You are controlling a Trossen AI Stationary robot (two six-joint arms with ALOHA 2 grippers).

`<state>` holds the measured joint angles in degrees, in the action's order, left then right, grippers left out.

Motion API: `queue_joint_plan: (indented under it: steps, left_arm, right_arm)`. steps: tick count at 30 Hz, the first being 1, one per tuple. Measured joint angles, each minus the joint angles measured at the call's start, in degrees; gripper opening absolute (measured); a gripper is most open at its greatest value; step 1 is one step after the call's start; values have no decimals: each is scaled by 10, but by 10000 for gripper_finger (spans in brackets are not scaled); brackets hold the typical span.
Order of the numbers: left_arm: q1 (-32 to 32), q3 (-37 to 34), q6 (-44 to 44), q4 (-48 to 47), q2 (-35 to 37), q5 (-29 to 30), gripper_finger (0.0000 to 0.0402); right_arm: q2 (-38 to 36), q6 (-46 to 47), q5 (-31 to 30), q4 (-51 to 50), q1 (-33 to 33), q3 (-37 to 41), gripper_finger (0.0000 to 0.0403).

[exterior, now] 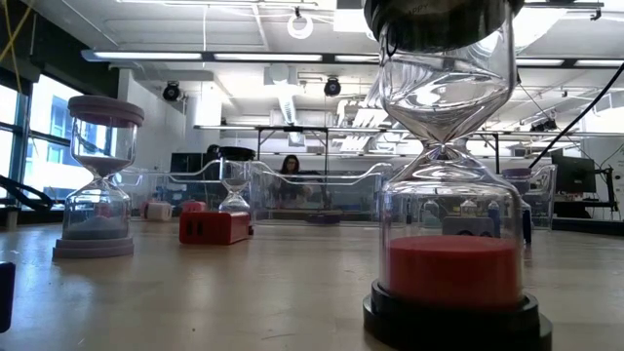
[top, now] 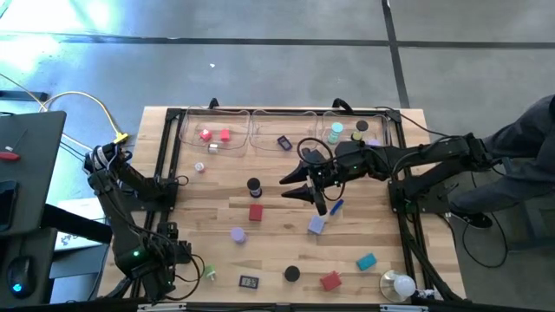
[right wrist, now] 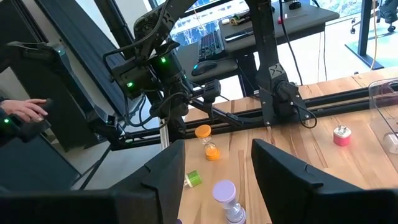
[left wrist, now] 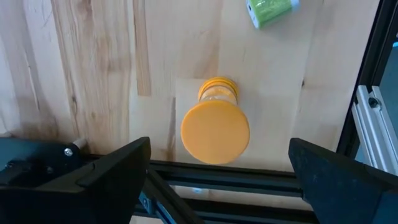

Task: Pick & Place Office items
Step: Put the yellow hourglass into the right transparent bin

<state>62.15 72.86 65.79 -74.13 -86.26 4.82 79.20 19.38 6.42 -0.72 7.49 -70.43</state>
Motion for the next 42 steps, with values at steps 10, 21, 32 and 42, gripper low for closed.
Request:
queue_joint_plan:
  steps: [10,21,32,42]
  left_arm:
    - [0,0,56,-1,0,28,371]
    - [9,0,46,7,-3,42,371]
    - [12,0,41,10,-41,39,371]
    - [10,0,32,7,-56,40,371]
  right_arm:
    - [0,0,0,0,0,0,174]
    - [0,4,0,0,0,0,174]
    - [0,4,0,0,5,0,174]
    - [0,3,-1,0,5,0,174]
